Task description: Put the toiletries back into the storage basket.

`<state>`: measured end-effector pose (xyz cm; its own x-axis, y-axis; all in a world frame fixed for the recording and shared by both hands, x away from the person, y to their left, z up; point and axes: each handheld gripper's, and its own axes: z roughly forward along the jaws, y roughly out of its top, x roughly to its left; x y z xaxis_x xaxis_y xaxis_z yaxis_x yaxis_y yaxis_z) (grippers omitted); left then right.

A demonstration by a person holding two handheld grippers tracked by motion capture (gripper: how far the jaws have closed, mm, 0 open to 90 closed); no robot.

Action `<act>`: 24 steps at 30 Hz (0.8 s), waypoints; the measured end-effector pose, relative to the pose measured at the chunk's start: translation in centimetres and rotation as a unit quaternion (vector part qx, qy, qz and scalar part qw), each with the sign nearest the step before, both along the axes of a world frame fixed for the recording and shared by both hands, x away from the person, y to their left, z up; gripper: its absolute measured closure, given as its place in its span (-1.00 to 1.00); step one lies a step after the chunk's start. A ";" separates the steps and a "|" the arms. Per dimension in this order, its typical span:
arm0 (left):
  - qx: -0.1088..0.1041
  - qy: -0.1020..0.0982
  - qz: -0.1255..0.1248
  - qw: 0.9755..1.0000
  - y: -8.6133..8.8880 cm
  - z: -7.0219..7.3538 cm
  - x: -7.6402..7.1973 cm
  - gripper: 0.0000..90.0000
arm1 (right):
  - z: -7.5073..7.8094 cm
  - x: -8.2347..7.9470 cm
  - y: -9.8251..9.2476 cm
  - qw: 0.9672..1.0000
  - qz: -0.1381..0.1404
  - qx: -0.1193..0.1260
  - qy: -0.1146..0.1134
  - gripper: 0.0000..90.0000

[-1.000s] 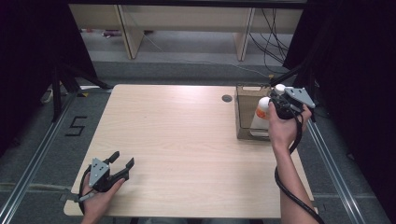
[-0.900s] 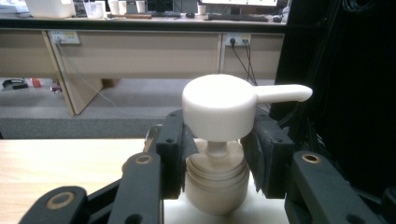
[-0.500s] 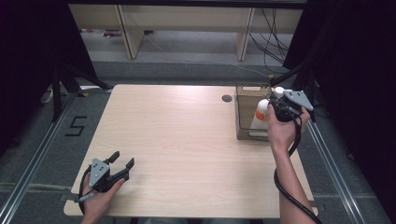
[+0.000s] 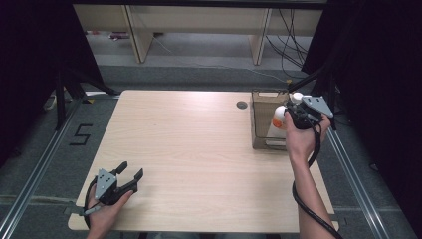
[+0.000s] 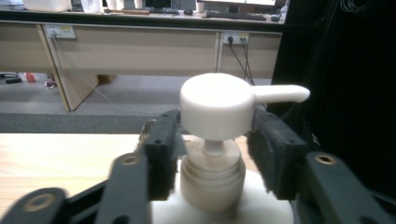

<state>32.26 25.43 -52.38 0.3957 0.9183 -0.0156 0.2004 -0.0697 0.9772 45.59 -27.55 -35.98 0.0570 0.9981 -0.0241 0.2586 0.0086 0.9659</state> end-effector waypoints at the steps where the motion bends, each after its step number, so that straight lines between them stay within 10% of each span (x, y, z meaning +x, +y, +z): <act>1: 0.000 0.000 0.000 1.000 0.0 0.0 0.0 -0.23 | 0.0 0.0 -0.1 1.000 0.003 -0.003 -0.003 0.06; 24: -0.001 0.000 0.000 1.000 0.0 0.0 0.0 -0.24 | -2.5 -5.0 -1.5 0.999 0.030 0.019 0.023 -0.26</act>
